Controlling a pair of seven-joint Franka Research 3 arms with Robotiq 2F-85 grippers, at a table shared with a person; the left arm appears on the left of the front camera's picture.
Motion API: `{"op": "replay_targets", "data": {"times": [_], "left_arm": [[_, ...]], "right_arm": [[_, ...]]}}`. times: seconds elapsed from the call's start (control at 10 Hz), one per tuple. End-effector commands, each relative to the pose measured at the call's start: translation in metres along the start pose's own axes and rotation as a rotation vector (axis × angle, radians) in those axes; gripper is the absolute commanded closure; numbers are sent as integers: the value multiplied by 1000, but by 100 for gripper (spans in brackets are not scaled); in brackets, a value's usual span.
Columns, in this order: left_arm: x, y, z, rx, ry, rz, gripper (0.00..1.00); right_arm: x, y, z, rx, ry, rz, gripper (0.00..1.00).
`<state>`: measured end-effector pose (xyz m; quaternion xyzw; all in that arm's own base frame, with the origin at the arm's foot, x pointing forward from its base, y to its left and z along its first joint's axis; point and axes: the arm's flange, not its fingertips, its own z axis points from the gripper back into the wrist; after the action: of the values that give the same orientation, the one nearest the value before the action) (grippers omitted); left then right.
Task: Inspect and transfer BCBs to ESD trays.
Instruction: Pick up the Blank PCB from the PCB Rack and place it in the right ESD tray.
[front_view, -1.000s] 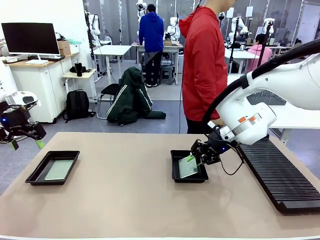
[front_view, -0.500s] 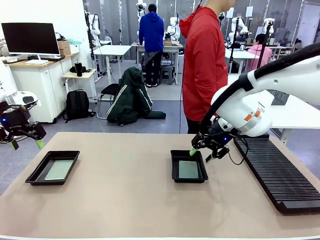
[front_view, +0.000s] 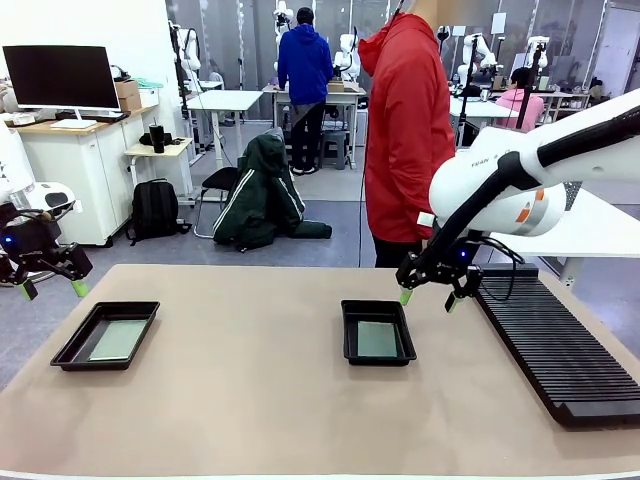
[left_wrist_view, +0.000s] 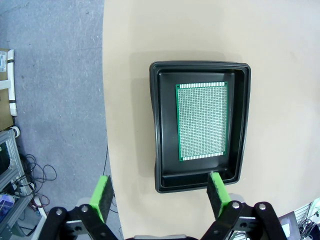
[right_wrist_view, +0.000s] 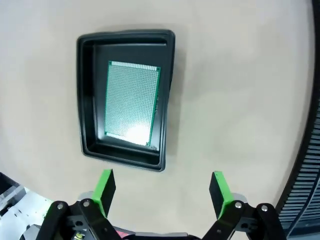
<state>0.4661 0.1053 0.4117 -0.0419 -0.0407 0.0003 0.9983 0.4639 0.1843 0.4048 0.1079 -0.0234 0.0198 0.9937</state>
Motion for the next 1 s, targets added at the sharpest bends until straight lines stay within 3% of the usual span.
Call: {"op": "replay_targets", "data": {"times": [0.0,0.9], "left_arm": [[0,1,-2,-2,-9,-2,0],[0,1,-2,-2,-9,-2,0]], "right_arm": [[7,9,9,-15,-8,-21,0],[3,4,8,4,-2,4,0]]}}
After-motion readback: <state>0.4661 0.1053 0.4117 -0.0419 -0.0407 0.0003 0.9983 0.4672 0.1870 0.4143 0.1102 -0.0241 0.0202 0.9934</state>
